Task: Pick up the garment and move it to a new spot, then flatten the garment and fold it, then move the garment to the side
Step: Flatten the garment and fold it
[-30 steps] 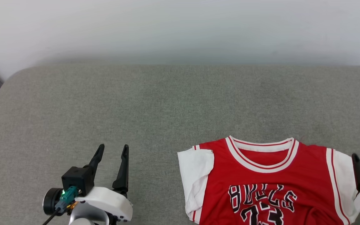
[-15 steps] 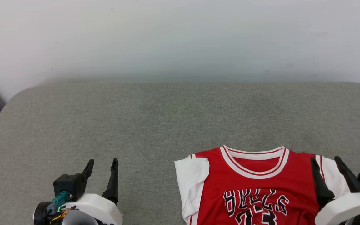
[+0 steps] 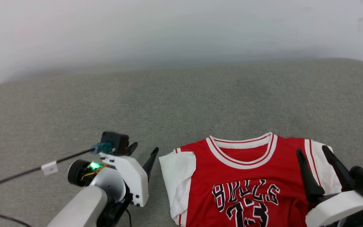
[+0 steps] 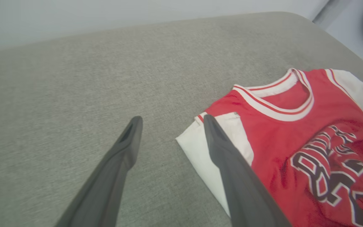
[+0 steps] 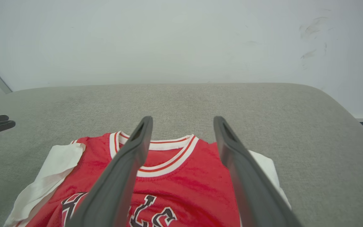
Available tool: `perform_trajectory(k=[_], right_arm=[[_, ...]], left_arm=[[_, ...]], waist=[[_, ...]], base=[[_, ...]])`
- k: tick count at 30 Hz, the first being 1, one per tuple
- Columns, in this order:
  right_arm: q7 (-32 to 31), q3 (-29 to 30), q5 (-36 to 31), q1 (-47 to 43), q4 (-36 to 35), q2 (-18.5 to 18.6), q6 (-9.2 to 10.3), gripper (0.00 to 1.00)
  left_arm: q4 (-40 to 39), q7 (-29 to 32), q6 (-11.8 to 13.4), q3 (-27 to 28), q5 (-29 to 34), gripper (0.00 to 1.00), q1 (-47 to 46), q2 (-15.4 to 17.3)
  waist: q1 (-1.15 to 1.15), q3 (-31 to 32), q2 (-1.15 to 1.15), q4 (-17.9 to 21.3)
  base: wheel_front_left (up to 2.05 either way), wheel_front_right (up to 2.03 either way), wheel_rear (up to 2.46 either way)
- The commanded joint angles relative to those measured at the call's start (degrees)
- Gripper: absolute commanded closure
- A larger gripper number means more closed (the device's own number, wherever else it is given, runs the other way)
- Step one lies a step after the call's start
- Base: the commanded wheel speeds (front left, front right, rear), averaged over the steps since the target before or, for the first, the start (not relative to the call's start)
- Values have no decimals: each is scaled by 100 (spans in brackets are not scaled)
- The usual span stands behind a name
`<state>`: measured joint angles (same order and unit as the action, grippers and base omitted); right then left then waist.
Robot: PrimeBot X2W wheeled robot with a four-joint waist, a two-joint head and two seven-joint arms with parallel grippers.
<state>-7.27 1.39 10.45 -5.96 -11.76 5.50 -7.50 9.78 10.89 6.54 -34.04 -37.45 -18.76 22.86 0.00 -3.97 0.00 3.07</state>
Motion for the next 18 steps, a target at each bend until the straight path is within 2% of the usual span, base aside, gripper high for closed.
perform_trajectory(k=[1, 6, 16, 17, 18], right_arm=[[-33, -36, -46, 158, -44, -9, 2, 0], [5, -114, -26, 371, -2, -26, 2, 0], [104, -245, 33, 616, 134, -78, 2, 0], [100, -244, 49, 613, 153, -80, 2, 0], [110, -253, 81, 624, 160, -86, 2, 0]], left_arm=[[125, 299, -147, -104, -36, 0, -262, -2], [462, 1125, -471, -429, -66, 0, -809, 1], [1100, 2836, -855, -1158, -167, 2, -1150, -10], [1115, 2984, -888, -1239, -201, 48, -1120, -43], [1118, 3096, -907, -1287, -255, 67, -1093, -80]], waist=[[0, -300, 0, 197], [0, -672, 0, 365], [0, -1036, 0, 527], [0, -1043, 0, 529], [0, -1054, 0, 533]], base=[[0, 0, 0], [0, 0, 0], [0, 0, 0], [0, 0, 0], [0, 0, 0]])
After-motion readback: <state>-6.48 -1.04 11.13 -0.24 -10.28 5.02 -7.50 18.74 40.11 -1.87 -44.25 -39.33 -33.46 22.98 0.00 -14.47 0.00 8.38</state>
